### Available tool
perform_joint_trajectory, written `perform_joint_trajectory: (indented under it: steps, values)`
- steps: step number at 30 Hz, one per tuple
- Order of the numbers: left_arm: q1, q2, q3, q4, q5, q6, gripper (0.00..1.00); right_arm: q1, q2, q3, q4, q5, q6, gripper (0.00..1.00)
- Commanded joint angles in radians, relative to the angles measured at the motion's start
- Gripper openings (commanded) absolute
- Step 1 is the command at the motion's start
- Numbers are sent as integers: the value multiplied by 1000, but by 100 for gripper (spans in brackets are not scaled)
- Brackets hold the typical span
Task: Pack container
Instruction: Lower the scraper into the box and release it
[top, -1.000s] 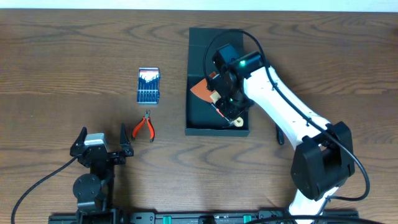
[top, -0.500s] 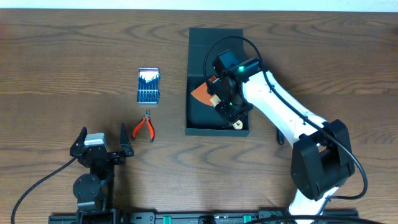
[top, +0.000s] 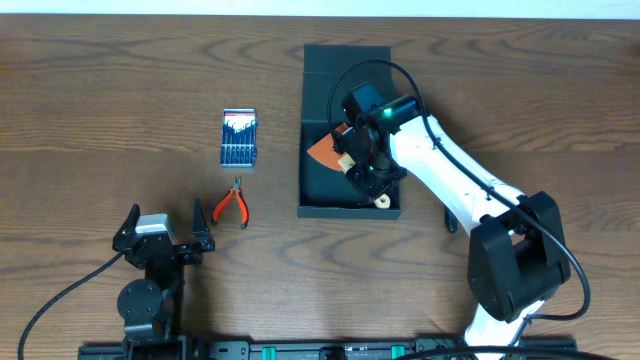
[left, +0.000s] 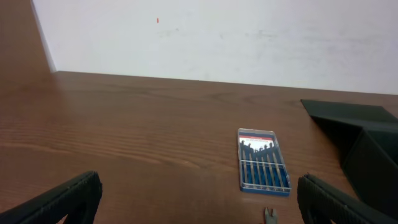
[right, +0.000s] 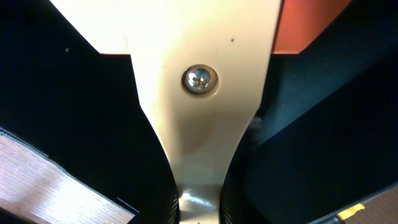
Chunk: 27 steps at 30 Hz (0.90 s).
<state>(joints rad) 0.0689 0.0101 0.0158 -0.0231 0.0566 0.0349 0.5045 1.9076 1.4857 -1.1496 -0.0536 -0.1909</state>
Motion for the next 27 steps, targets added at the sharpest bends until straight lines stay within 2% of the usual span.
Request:
perform_joint_trajectory:
  steps: [1, 17, 18, 19, 20, 23, 27]
  values:
    - [-5, -6, -11, -40, 11, 17, 99, 8, -3, -7, 13, -11, 11, 3]
    - [-5, -6, -11, -40, 11, 17, 99, 7, 4, -109, 100, -11, 11, 8]
    - [-5, -6, -11, -40, 11, 17, 98, 8, 4, -110, 101, -11, 11, 17]
    - [-5, -6, -11, -40, 11, 17, 99, 8, 4, -111, 103, -11, 11, 32]
    - [-5, -6, -11, -40, 11, 17, 99, 8, 4, -112, 104, -11, 11, 40]
    - [-5, -6, -11, -40, 11, 17, 98, 8, 4, -112, 108, -11, 11, 49]
    - [-5, -6, -11, -40, 11, 17, 98, 8, 4, -112, 111, -11, 11, 52]
